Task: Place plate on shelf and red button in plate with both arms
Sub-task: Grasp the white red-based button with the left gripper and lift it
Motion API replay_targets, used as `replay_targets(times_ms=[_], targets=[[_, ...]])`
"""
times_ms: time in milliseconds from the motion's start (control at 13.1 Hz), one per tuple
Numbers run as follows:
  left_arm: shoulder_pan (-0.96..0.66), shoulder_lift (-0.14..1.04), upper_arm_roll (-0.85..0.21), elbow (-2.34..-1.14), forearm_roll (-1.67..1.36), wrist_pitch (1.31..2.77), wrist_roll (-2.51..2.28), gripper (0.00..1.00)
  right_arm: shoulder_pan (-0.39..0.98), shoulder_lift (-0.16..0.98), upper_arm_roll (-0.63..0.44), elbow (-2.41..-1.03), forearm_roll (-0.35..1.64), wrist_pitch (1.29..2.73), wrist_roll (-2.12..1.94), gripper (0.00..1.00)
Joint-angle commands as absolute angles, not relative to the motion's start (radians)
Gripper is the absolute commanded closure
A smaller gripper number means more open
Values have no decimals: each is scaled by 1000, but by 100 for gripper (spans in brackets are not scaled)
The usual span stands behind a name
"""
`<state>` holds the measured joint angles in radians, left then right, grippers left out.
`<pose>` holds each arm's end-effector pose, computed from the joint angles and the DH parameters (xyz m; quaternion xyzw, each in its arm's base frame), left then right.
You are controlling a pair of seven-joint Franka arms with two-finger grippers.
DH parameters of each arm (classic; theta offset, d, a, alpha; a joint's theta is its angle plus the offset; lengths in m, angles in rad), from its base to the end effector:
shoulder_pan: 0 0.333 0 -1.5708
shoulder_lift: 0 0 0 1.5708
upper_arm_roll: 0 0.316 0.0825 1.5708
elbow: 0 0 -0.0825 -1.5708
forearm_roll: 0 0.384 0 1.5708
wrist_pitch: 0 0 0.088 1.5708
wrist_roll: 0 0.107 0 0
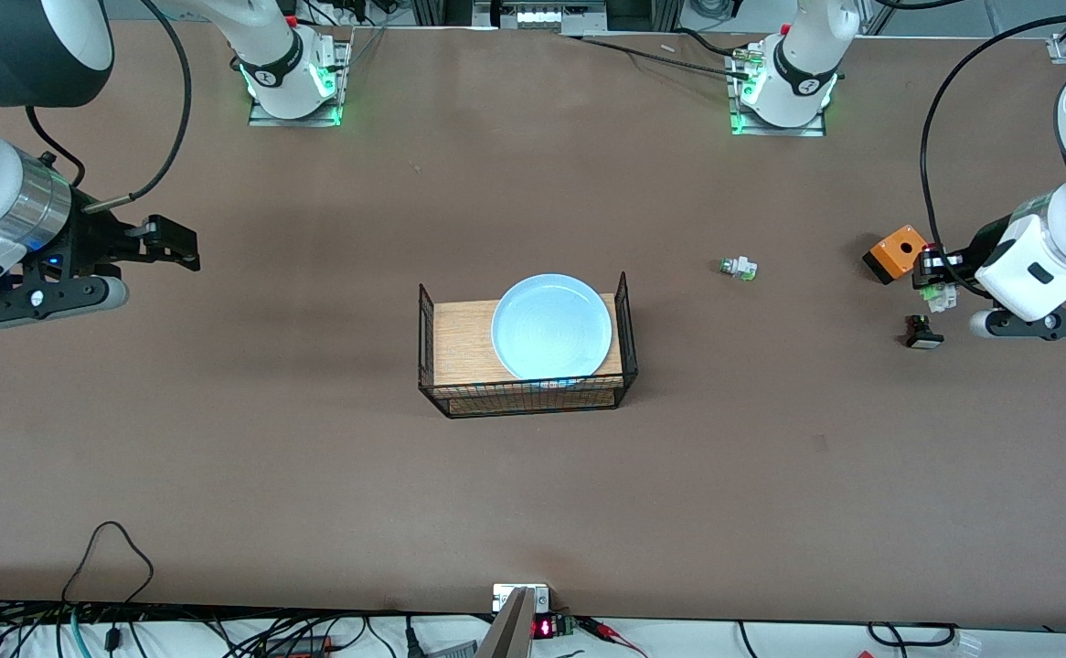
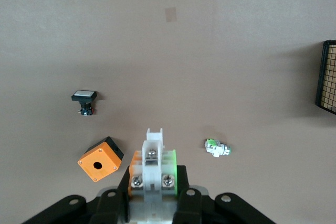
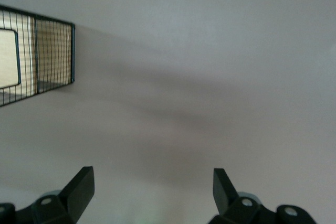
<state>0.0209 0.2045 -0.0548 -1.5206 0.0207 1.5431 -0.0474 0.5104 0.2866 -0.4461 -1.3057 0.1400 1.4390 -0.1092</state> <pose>0.6040 -0.0154 0.5272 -0.9958 -0.0061 0.0905 0.0084 0.6125 0.0965 0.5817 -0.9934 -0.0953 0.0631 0.0097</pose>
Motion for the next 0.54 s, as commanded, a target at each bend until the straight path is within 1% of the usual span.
replay_targets(times_ms=[0,77,153,230,306,383,460], targets=[[21,213,-72,-1486,23,1514,-38,100,470,252,-433,-1321,129,1420,-129,0],[21,213,-93,-1486,23,1516,-40,100,441,223,-393,-1350,118,1428,-127,0],[23,215,-122,-1483,23,1517,-44,100,370,186,-335,-1389,94,1437,-127,0],[20,218,-130,-1477,23,1516,-52,100,279,148,-233,-1417,51,1437,-127,0],[20,218,-156,-1479,21,1516,-72,100,146,112,-104,-1448,17,1430,-127,0],[21,218,-185,-1477,20,1517,-90,100,77,69,-41,-1486,9,1427,-118,0],[21,218,-199,-1476,-7,1525,-100,100,72,39,-41,-1514,9,1424,-118,0]])
